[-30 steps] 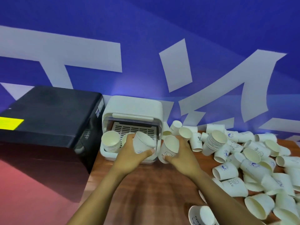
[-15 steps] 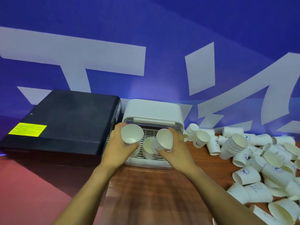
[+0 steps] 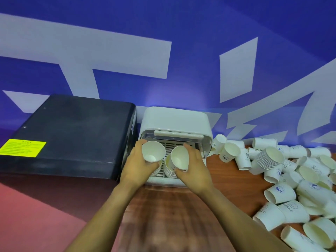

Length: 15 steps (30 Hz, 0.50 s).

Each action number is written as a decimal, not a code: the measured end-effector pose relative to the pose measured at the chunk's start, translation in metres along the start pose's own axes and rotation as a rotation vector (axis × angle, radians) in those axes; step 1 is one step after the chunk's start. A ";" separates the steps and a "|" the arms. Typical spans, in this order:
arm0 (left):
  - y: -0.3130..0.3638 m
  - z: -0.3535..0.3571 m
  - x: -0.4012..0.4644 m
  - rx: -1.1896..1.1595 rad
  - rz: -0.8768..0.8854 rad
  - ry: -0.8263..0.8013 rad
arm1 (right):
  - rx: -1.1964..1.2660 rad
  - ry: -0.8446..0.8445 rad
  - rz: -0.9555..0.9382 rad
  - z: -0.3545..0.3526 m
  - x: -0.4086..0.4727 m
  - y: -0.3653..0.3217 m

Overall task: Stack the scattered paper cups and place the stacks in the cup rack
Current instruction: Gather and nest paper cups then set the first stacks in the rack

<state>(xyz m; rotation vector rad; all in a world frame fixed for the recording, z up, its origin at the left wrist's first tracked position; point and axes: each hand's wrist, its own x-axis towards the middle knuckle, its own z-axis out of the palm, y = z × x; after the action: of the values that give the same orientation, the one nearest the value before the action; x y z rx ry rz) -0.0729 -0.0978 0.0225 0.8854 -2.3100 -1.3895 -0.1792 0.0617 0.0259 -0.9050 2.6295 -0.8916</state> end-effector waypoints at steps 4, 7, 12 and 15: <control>-0.001 0.005 0.007 0.024 -0.023 -0.025 | -0.040 -0.034 0.030 0.003 0.004 0.002; -0.006 0.010 0.010 0.104 -0.075 -0.059 | -0.067 -0.072 0.057 0.005 0.008 0.004; -0.014 0.015 0.011 0.310 -0.217 -0.197 | -0.138 -0.236 0.095 0.011 0.006 0.017; -0.014 0.015 0.008 0.369 -0.310 -0.281 | -0.107 -0.279 0.096 0.013 0.003 0.024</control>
<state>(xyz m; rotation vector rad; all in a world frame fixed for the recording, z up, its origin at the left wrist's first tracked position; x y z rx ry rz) -0.0822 -0.0978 0.0027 1.2737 -2.7985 -1.2892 -0.1880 0.0690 0.0012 -0.8503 2.4728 -0.5600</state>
